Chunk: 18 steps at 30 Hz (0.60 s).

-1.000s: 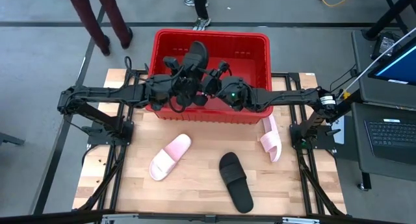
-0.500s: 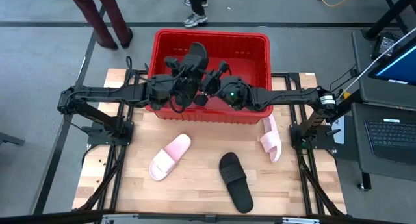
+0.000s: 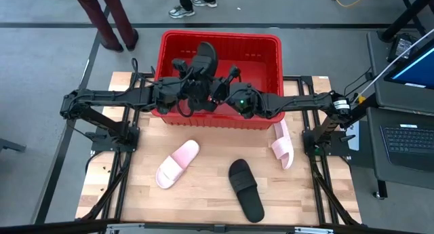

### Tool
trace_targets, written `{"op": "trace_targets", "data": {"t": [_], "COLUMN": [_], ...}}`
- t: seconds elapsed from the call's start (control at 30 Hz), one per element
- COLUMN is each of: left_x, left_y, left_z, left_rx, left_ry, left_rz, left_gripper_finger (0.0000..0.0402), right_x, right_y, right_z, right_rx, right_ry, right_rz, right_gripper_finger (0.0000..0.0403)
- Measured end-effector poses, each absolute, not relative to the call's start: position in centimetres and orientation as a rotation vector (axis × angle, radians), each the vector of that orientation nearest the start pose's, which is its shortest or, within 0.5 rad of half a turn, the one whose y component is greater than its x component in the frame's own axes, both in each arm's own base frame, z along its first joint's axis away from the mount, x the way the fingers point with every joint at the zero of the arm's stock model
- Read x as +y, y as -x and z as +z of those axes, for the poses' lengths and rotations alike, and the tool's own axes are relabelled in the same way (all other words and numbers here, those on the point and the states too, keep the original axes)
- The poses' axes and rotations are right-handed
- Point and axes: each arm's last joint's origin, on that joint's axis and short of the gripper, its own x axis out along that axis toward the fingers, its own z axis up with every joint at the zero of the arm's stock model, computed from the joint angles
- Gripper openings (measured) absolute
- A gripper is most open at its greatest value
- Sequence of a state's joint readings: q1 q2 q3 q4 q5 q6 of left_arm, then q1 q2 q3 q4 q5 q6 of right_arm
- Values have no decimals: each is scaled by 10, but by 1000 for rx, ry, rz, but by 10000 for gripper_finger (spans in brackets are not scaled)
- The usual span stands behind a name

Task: Pick and place slides into bin
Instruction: Put the top black slipper into the red bin

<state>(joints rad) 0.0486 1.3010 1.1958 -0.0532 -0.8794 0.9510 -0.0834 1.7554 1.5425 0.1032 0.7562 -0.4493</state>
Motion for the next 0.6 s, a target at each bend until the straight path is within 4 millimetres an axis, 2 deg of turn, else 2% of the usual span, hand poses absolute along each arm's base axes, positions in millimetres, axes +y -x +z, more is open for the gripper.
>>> {"op": "trace_targets", "data": {"t": [0.37, 0.6], "left_x": [37, 35], "left_y": [-283, -282], "left_z": [379, 382], "left_rx": [578, 562], "left_ry": [-916, -921], "left_rz": [825, 822], "left_gripper_finger": [6, 46], "right_x": [-53, -53], "right_y": [-403, -401], "right_z": [365, 366], "right_rx": [280, 294], "right_ry": [459, 461], "right_rz": [-800, -852], "right_gripper_finger": [2, 1]}}
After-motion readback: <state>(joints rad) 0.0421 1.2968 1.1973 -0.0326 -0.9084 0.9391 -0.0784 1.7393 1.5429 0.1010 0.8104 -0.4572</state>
